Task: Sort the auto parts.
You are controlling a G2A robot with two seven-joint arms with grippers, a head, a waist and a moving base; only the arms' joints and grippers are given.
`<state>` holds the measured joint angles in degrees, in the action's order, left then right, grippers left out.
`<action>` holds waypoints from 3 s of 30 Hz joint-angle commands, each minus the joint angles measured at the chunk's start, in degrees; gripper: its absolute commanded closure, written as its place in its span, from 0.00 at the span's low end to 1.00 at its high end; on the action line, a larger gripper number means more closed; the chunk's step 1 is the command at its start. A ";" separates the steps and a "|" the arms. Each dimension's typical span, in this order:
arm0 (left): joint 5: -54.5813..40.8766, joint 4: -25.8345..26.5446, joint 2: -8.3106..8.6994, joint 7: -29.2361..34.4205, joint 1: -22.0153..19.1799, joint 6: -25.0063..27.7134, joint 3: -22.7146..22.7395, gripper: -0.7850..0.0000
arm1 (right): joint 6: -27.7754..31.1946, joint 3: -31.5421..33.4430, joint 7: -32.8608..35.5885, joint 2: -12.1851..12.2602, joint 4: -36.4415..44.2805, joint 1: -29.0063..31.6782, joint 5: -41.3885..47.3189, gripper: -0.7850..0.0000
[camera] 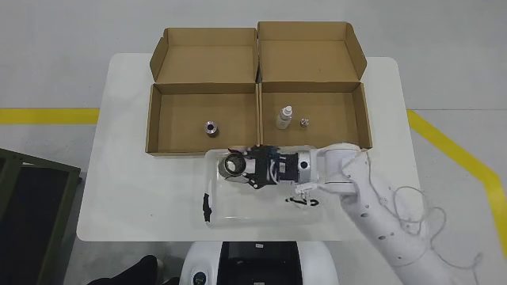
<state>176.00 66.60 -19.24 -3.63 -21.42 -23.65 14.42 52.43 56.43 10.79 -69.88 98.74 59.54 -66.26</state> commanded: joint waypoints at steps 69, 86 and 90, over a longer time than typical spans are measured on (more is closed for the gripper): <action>0.00 0.00 0.00 0.00 0.00 0.00 0.00 0.00 | -6.49 2.58 -6.71 0.48 -4.79 -4.55 -6.43 1.00; 0.00 0.00 0.00 0.00 0.00 0.00 0.00 0.00 | -8.54 -8.61 -2.76 -3.23 -19.04 -17.10 -8.14 1.00; 0.00 0.00 0.00 0.00 0.00 0.00 0.00 0.00 | -9.00 -11.36 -2.42 -4.49 -22.47 -20.39 -9.02 1.00</action>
<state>176.00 66.60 -19.24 -3.63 -21.42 -23.65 14.42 43.53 45.75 8.25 -74.04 77.24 40.11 -75.08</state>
